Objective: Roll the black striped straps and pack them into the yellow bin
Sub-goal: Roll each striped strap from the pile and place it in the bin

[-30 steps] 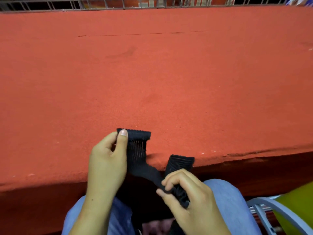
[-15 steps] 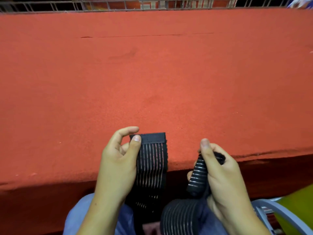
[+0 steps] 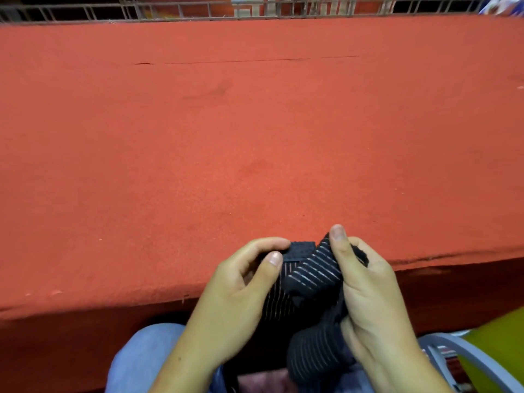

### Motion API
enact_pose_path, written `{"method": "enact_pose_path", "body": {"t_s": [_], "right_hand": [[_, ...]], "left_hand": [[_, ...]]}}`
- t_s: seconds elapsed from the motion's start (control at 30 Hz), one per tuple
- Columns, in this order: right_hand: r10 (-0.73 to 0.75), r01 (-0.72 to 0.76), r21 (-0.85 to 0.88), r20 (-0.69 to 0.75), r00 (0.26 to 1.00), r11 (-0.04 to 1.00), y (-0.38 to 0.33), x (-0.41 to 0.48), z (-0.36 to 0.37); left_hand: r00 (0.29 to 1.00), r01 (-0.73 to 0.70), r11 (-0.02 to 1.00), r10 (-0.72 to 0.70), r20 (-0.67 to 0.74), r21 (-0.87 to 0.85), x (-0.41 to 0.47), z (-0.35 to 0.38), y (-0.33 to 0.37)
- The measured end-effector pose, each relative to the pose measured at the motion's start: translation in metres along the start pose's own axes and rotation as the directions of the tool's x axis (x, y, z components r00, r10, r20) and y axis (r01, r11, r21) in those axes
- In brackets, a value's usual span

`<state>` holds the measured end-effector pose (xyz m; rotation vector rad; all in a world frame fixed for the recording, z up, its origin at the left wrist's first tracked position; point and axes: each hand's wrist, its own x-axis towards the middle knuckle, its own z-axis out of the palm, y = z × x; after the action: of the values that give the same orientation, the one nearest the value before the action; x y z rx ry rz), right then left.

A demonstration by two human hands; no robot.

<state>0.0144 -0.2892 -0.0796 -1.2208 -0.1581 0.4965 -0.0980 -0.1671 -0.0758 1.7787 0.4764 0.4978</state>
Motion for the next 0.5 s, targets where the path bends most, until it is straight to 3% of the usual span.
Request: {"method": "enact_pose_path", "body": {"t_s": [0.2, 0.5], "right_hand": [[0.035, -0.037, 0.089, 0.025, 0.999, 0.995, -0.001, -0.003, 0.001], [0.042, -0.067, 0.122, 0.196, 0.98, 0.99, 0.005, -0.011, -0.002]], "left_hand": [[0.988, -0.024, 0.998, 0.032, 0.148, -0.053, -0.001, 0.001, -0.001], [0.996, -0.047, 0.996, 0.042, -0.08, -0.073, 0.001, 0.003, 0.002]]}}
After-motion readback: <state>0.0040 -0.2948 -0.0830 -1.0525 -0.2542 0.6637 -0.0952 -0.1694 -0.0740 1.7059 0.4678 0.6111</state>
